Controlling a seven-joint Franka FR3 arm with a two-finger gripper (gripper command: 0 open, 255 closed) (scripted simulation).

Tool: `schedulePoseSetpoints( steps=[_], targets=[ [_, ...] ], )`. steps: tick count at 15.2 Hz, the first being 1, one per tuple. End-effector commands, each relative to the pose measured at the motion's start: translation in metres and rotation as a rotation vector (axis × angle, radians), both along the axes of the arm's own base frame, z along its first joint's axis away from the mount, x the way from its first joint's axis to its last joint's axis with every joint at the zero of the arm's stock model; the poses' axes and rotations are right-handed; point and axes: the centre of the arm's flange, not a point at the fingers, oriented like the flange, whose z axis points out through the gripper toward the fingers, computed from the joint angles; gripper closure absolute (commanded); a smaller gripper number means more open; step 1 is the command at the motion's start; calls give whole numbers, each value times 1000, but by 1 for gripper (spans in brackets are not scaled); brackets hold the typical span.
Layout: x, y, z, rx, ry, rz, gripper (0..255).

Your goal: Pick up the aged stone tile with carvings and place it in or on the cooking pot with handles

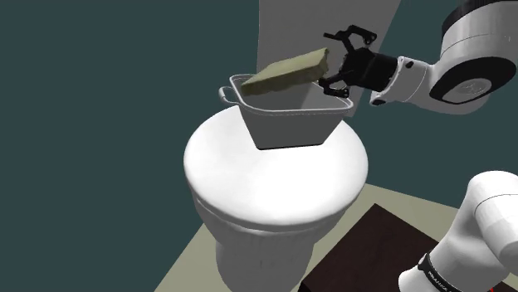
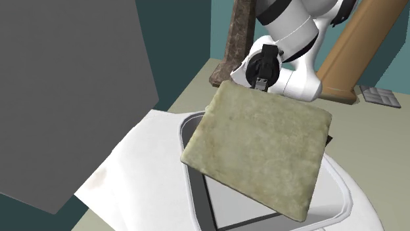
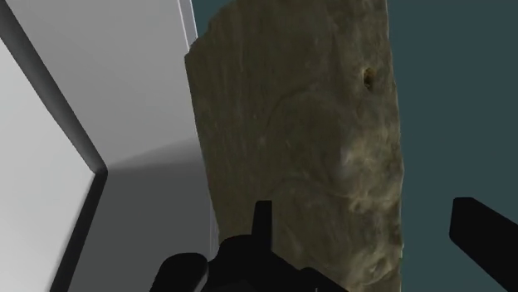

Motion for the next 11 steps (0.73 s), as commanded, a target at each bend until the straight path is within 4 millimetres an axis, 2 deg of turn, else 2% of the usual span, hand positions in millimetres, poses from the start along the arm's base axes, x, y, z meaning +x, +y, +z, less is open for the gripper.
schedulePoseSetpoints(
  steps=[1,3,11],
  targets=[
    [-20,-16,-30,-45,115,-52,0],
    [-40,-28,-30,-45,115,-52,0],
    [-40,-28,-30,-45,115,-52,0]
  ],
)
